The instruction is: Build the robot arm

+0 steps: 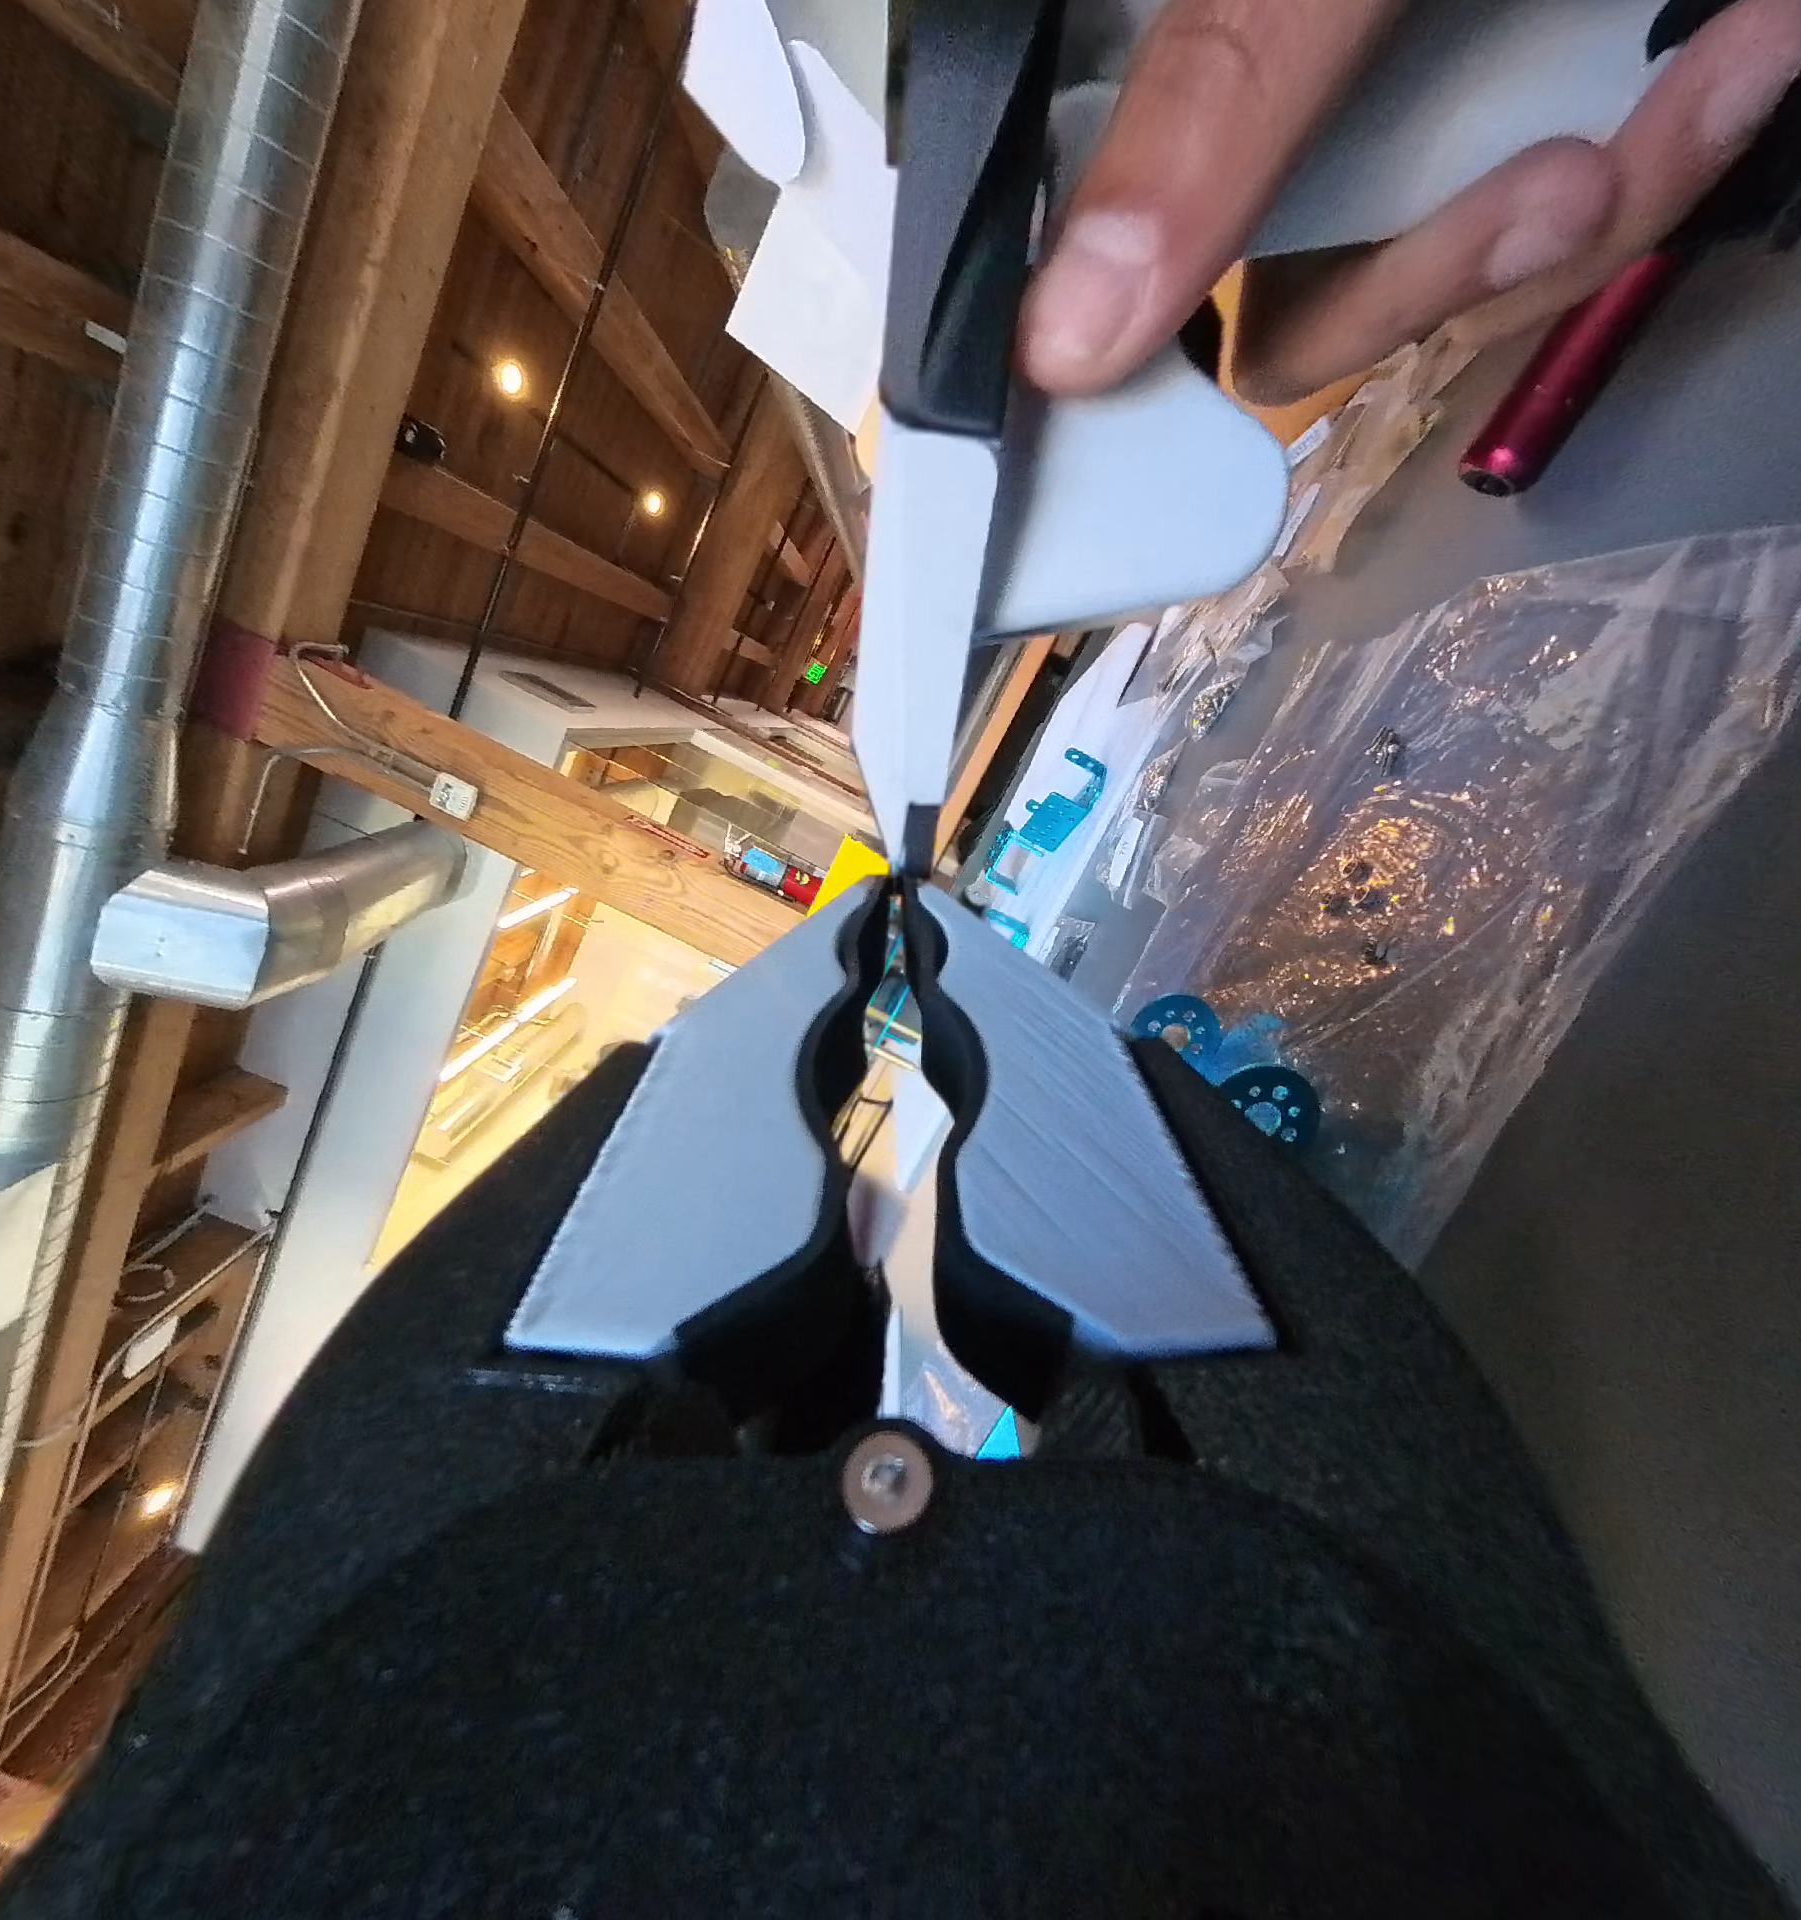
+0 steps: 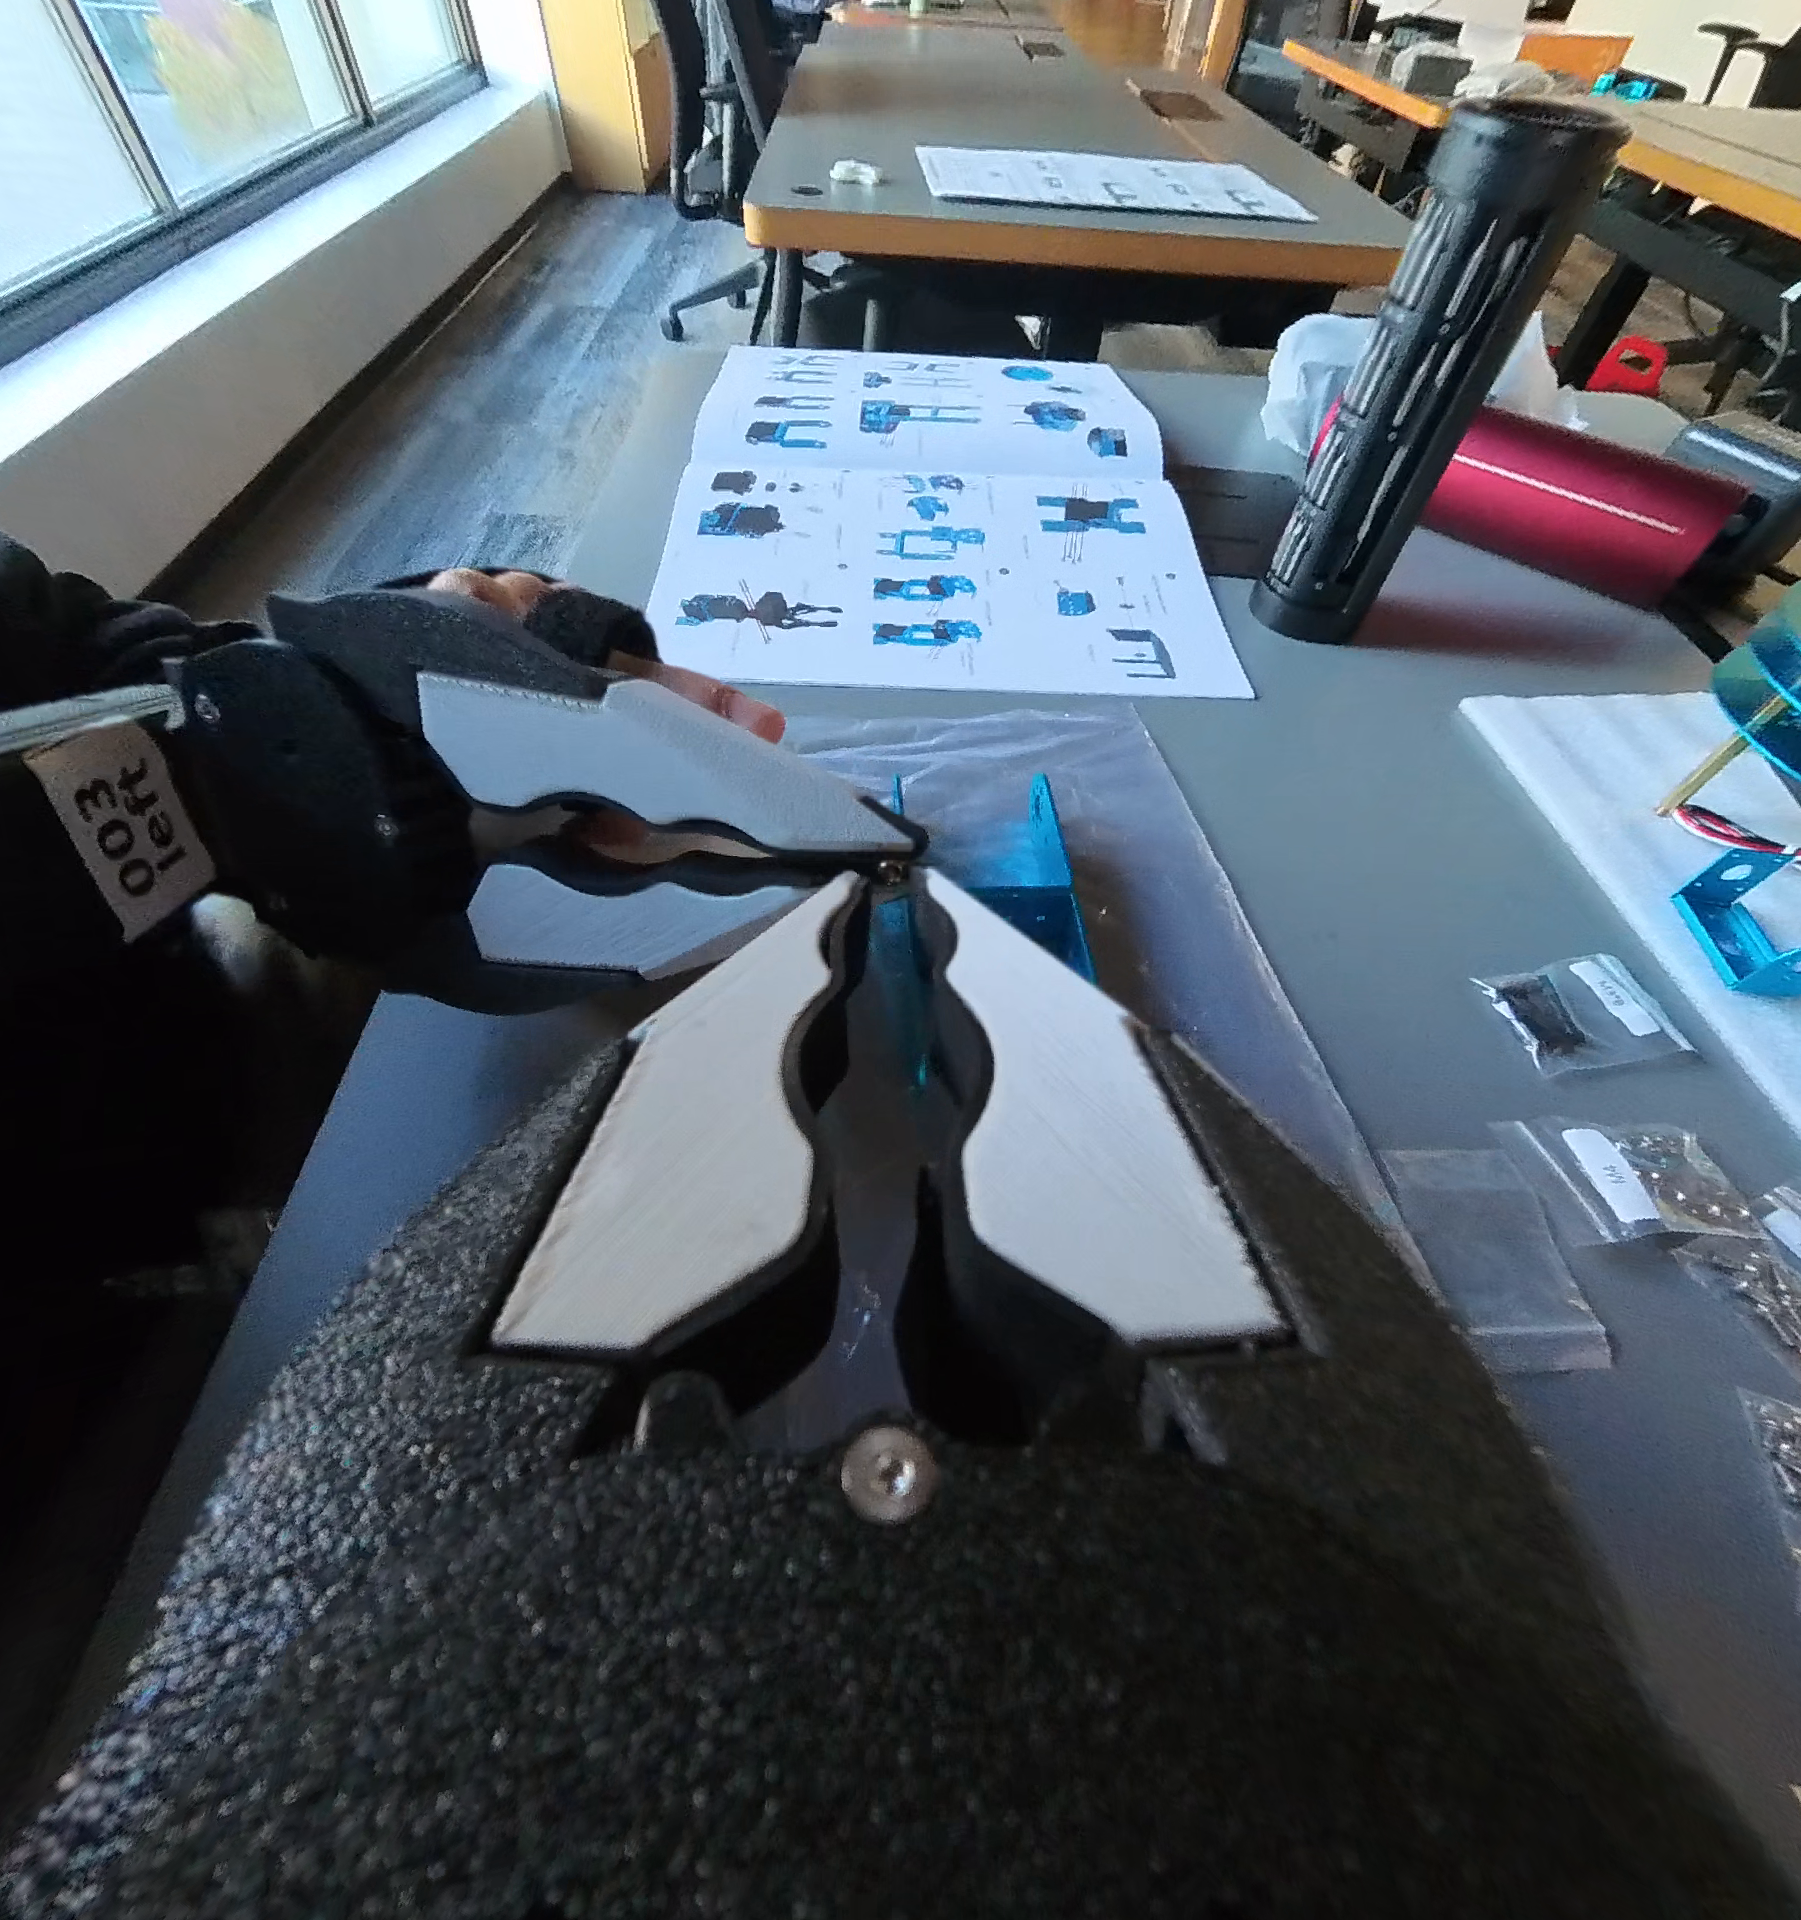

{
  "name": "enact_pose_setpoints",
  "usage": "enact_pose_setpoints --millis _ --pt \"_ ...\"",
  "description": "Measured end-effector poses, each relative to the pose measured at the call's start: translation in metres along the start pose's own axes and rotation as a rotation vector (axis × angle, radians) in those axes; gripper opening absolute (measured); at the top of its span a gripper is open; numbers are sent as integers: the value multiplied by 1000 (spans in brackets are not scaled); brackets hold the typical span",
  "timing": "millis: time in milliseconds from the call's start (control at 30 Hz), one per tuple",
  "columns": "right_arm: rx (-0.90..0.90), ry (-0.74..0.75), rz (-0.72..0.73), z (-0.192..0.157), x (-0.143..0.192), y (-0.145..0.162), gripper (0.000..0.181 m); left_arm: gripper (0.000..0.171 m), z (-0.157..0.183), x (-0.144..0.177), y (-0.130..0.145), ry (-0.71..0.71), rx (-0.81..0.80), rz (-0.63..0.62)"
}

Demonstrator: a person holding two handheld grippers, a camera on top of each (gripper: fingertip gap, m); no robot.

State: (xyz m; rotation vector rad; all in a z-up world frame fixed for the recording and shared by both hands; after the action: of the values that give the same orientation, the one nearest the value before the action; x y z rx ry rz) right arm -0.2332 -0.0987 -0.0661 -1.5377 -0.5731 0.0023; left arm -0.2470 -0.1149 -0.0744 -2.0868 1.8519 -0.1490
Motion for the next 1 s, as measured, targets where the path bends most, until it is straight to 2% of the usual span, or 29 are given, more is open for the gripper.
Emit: enact_pose_setpoints --millis 533,767,867,1000 --pt "-12 -15 -7 2 0 3 4 1 6 -1 0 21 -31 -1" --pt "90 27 -19 1 1 5 4 2 8 0 0 22 -26 -3" --pt "118 28 -11 -1 1 4 2 2 7 2 -1 29 24 5" --pt "134 44 -17 2 1 8 2 21 5 12 10 102 96 -23"
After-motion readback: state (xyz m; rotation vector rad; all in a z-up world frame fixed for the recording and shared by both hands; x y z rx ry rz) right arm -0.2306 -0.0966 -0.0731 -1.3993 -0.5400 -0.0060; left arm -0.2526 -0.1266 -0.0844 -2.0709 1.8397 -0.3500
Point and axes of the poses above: each gripper's, where its closed fingertips meet, x back along the fingers, y out of its underside, z = x × y across the jaws, the point moved 2 cm from there along x, back along the fingers, and after that the axes turned 7 degrees about -x, right-handed, at the moved point
